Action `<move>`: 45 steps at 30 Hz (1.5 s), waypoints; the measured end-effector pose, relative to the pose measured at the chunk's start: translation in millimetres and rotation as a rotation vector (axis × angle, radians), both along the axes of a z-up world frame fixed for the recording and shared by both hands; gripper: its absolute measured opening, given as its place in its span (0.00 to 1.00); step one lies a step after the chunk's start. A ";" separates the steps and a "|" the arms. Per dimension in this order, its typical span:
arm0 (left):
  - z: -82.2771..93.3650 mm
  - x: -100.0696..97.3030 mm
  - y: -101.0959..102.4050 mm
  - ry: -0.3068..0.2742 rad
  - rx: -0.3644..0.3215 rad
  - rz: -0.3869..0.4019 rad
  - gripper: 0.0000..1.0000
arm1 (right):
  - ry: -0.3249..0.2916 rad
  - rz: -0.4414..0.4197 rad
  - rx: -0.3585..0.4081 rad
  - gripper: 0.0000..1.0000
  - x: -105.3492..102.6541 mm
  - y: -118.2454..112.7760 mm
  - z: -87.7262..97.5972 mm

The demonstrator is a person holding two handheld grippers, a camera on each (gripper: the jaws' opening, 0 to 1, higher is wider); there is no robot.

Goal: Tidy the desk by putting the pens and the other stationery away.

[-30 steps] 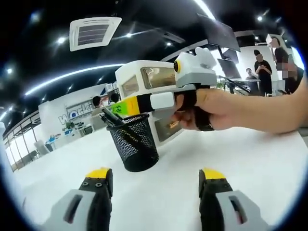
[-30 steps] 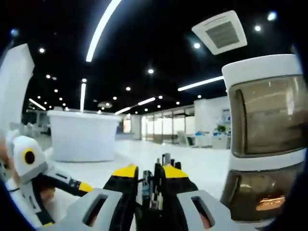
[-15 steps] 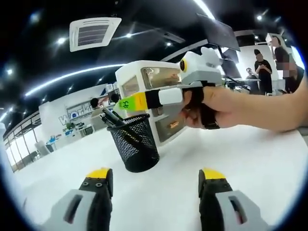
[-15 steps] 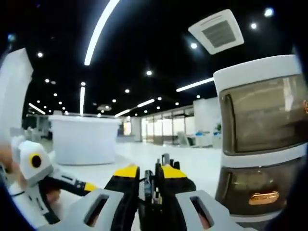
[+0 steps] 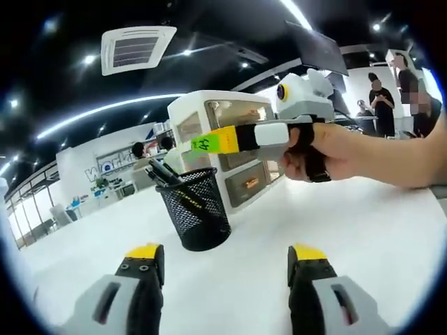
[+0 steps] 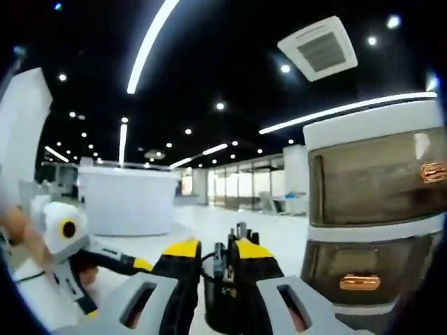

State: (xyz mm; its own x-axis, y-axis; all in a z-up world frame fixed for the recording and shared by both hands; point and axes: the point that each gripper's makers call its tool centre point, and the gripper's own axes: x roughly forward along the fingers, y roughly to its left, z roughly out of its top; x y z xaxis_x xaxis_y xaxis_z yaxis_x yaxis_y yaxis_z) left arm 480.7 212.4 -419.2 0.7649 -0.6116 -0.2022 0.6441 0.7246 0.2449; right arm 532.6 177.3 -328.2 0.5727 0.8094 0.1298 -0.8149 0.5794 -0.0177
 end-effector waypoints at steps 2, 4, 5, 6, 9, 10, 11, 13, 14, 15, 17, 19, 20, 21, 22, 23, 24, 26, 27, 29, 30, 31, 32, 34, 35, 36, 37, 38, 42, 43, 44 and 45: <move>2.1 0.6 1.5 -0.004 -0.008 0.003 0.71 | -0.014 -0.002 -0.029 0.18 -3.6 -9.2 -3.4; 2.2 1.3 2.0 -0.006 -0.010 0.006 0.71 | -0.028 -0.007 -0.058 0.20 -7.0 -20.4 -6.4; 2.2 1.8 2.7 -0.018 0.007 0.011 0.71 | -0.034 -0.008 -0.078 0.21 -8.8 -26.4 -8.7; 3.0 1.4 2.1 -0.040 0.030 0.011 0.71 | -0.040 -0.011 -0.099 0.21 -10.4 -32.8 -11.4; 4.1 -3.0 -4.3 -0.062 0.043 -0.009 0.71 | -0.036 -0.019 -0.120 0.24 -15.4 -52.8 -17.5; 4.4 -4.5 -6.4 -0.067 0.044 -0.016 0.70 | -0.031 -0.019 -0.131 0.25 -14.1 -60.5 -18.4; 4.3 -5.2 -8.0 -0.070 0.046 -0.022 0.70 | -0.028 -0.023 -0.148 0.25 -14.4 -69.3 -20.8; 3.7 -5.2 -8.8 -0.073 0.051 -0.024 0.70 | -0.035 -0.033 -0.164 0.25 -16.1 -78.3 -23.4; 2.9 -4.5 -8.5 -0.075 0.051 -0.026 0.70 | -0.039 -0.038 -0.169 0.25 -16.8 -81.6 -23.8; 2.0 -3.8 -8.3 -0.077 0.052 -0.028 0.70 | -0.044 -0.043 -0.174 0.25 -17.4 -84.9 -24.3; 3.2 -5.0 -10.7 -0.065 0.036 -0.038 0.66 | -0.052 -0.044 -0.179 0.25 -21.9 -97.1 -23.8; 2.0 -6.8 -11.9 -0.060 0.027 -0.054 0.59 | -0.056 -0.039 -0.181 0.25 -26.6 -112.4 -24.0; 3.5 -7.6 -12.4 -0.066 0.025 -0.058 0.58 | -0.057 -0.037 -0.183 0.25 -27.5 -119.3 -24.7; 5.4 -7.0 -12.4 -0.076 0.024 -0.058 0.58 | -0.059 -0.031 -0.182 0.24 -29.4 -126.6 -25.2; 7.3 -6.4 -12.4 -0.087 0.026 -0.058 0.58 | -0.055 -0.028 -0.181 0.24 -29.7 -134.3 -25.7; 8.6 -5.7 -12.0 -0.096 0.029 -0.056 0.58 | -0.051 -0.028 -0.180 0.23 -29.7 -139.6 -25.7; 9.6 -4.8 -11.4 -0.108 0.036 -0.054 0.59 | -0.051 -0.020 -0.167 0.23 -29.8 -150.0 -24.6; 8.7 -4.0 -10.7 -0.111 0.042 -0.052 0.59 | -0.033 -0.007 -0.138 0.22 -25.5 -164.7 -22.5; 7.5 -3.4 -10.8 -0.109 0.042 -0.052 0.59 | -0.023 -0.006 -0.129 0.22 -23.2 -173.0 -22.8; 6.2 -3.7 -11.5 -0.110 0.044 -0.053 0.57 | -0.006 -0.016 -0.133 0.22 -20.0 -190.8 -27.0; 9.2 -5.6 -11.7 -0.118 0.032 -0.050 0.54 | -0.004 -0.028 -0.151 0.21 -18.5 -201.1 -31.0; 12.6 -7.8 -13.8 -0.126 0.020 -0.060 0.52 | -0.007 -0.038 -0.167 0.21 -17.4 -208.4 -33.8; 18.2 -10.6 -17.4 -0.143 0.004 -0.075 0.51 | -0.006 -0.047 -0.184 0.21 -17.0 -218.3 -38.2; 30.7 -13.3 -20.9 -0.216 0.010 -0.084 0.51 | 0.004 -0.056 -0.212 0.20 -17.7 -241.6 -49.8; 32.8 -13.9 -21.8 -0.236 0.019 -0.087 0.50 | 0.022 -0.077 -0.230 0.20 -15.8 -250.9 -55.0; 34.3 -14.9 -23.5 -0.257 0.028 -0.096 0.48 | 0.022 -0.109 -0.264 0.19 -12.6 -262.8 -59.0; 33.4 -16.2 -24.3 -0.248 0.019 -0.102 0.42 | -0.001 -0.129 -0.291 0.19 -10.1 -272.4 -58.7; 36.6 -18.5 -27.3 -0.240 -0.027 -0.121 0.38 | -0.022 -0.148 -0.304 0.19 -7.3 -280.7 -55.3; 27.8 -12.2 -23.6 -0.185 -0.050 -0.117 0.41 | 0.053 -0.221 -0.143 0.20 -2.2 -309.2 -24.6; 23.9 -11.3 -23.5 -0.176 -0.042 -0.118 0.44 | 0.089 -0.235 -0.122 0.21 -1.4 -313.6 -25.2; 21.6 -10.7 -23.4 -0.170 -0.037 -0.117 0.45 | 0.119 -0.241 -0.108 0.22 -1.4 -316.8 -26.7; 18.0 -10.3 -24.3 -0.159 -0.028 -0.118 0.46 | 0.147 -0.245 -0.097 0.22 -1.2 -319.7 -28.4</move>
State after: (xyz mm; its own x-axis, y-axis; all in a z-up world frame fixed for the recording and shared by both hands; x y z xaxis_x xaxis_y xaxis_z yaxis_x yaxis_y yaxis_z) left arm 470.4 188.1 -401.2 0.7084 -0.7027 -0.0661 0.6798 0.6541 0.3317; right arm 531.4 -142.4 -356.6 0.7593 0.6495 -0.0398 -0.6490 0.7603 0.0256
